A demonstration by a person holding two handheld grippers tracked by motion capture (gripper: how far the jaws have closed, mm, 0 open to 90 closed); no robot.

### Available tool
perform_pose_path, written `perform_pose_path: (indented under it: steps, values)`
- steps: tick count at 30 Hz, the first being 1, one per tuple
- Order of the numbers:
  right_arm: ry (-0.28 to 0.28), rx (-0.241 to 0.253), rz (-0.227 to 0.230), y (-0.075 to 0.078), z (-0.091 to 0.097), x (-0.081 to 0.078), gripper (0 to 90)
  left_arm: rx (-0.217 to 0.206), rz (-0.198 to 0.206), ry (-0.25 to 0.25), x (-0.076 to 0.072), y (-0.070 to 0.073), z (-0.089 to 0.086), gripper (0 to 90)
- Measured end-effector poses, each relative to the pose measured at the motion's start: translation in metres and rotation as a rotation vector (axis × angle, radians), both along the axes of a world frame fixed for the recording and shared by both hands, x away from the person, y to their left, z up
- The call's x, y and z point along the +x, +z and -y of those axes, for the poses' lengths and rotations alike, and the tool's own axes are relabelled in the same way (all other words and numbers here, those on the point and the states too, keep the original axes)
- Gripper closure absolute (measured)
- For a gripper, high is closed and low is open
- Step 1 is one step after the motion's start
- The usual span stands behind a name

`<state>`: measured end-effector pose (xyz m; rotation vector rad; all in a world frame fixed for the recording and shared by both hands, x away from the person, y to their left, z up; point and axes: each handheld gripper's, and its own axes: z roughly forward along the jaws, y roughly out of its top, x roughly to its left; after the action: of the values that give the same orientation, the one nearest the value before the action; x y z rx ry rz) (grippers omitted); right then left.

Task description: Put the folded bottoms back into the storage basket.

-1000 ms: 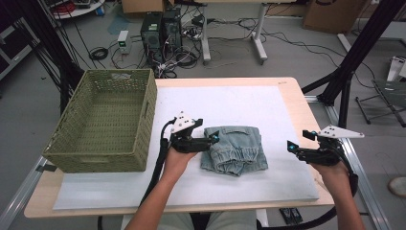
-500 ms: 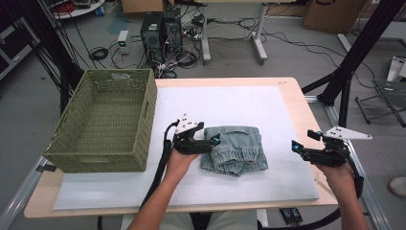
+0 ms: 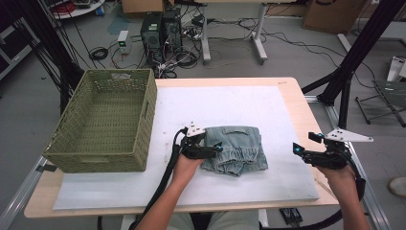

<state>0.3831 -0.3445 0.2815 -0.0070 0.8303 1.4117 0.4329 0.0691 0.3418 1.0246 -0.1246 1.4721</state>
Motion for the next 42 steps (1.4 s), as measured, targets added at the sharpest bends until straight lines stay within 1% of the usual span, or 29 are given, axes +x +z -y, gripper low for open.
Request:
perform_pose_path:
  steps: [1,2,3,4,5,6,9,12,13,14,15,17,20,26,27,28,29,30,32,36,39,42]
  values:
    - [0.000,0.000,0.002,0.000,0.001,0.000,21.2,-0.007,-0.001,0.016,0.001,0.001,0.000,22.1]
    - [0.002,0.002,0.001,-0.001,0.001,-0.001,21.2,-0.017,-0.012,0.035,0.003,0.001,0.000,22.1]
    - [0.001,0.002,0.002,-0.001,0.001,-0.001,21.2,-0.026,-0.031,0.052,0.006,0.003,0.000,22.1]
    - [0.003,0.001,0.003,-0.001,0.001,-0.001,21.2,-0.026,-0.059,0.057,0.009,0.005,-0.001,22.1]
    - [0.004,0.001,0.003,-0.001,0.001,-0.002,21.2,-0.026,-0.083,0.051,0.013,0.006,-0.001,22.1]
    - [0.003,-0.001,0.006,-0.001,0.001,-0.002,21.2,-0.029,-0.096,0.038,0.015,0.007,-0.002,22.1]
    - [0.002,-0.002,0.006,0.000,-0.001,-0.003,21.2,-0.025,-0.113,0.035,0.015,0.009,-0.002,22.1]
    - [0.000,-0.005,0.008,0.000,-0.002,-0.005,21.2,-0.007,-0.132,0.036,0.016,0.011,-0.002,22.1]
    - [0.000,-0.004,0.008,0.001,-0.002,-0.005,21.2,0.004,-0.140,0.031,0.017,0.012,-0.001,22.9]
    - [-0.002,-0.006,0.010,0.001,-0.003,-0.005,21.2,0.010,-0.147,0.037,0.017,0.012,0.000,24.5]
    - [-0.001,-0.007,0.012,0.002,-0.003,-0.005,21.2,0.015,-0.145,0.045,0.017,0.013,0.000,24.4]
    - [-0.002,-0.008,0.010,0.002,-0.005,-0.006,21.2,0.011,-0.145,0.042,0.017,0.013,0.001,24.7]
    - [-0.004,-0.012,0.014,0.002,-0.006,-0.007,21.2,0.010,-0.139,0.059,0.017,0.012,0.002,26.3]
    - [-0.002,-0.019,0.017,0.003,-0.012,-0.009,21.2,0.026,-0.134,0.061,0.017,0.012,0.002,40.3]
    - [-0.004,-0.022,0.021,0.004,-0.012,-0.010,21.2,0.033,-0.134,0.053,0.017,0.012,0.002,43.5]
    - [-0.002,-0.022,0.020,0.004,-0.012,-0.010,21.2,0.048,-0.144,0.039,0.018,0.012,0.002,48.9]
    - [0.002,-0.020,0.017,0.004,-0.012,-0.010,21.2,0.052,-0.152,0.031,0.018,0.012,0.003,54.4]
    - [0.004,-0.019,0.018,0.004,-0.012,-0.010,21.2,0.054,-0.155,0.025,0.018,0.013,0.003,57.0]
    - [0.004,-0.018,0.017,0.003,-0.011,-0.010,21.2,0.052,-0.169,0.006,0.019,0.013,0.002,59.4]
    - [0.004,-0.014,0.019,0.002,-0.009,-0.010,21.2,0.044,-0.185,-0.017,0.019,0.014,0.001,64.7]
    - [0.007,-0.009,0.014,0.001,-0.007,-0.010,21.2,0.038,-0.174,-0.024,0.018,0.012,0.001,67.2]
    - [0.005,-0.008,0.012,0.001,-0.005,-0.008,21.2,0.052,-0.154,-0.044,0.017,0.012,-0.001,69.0]
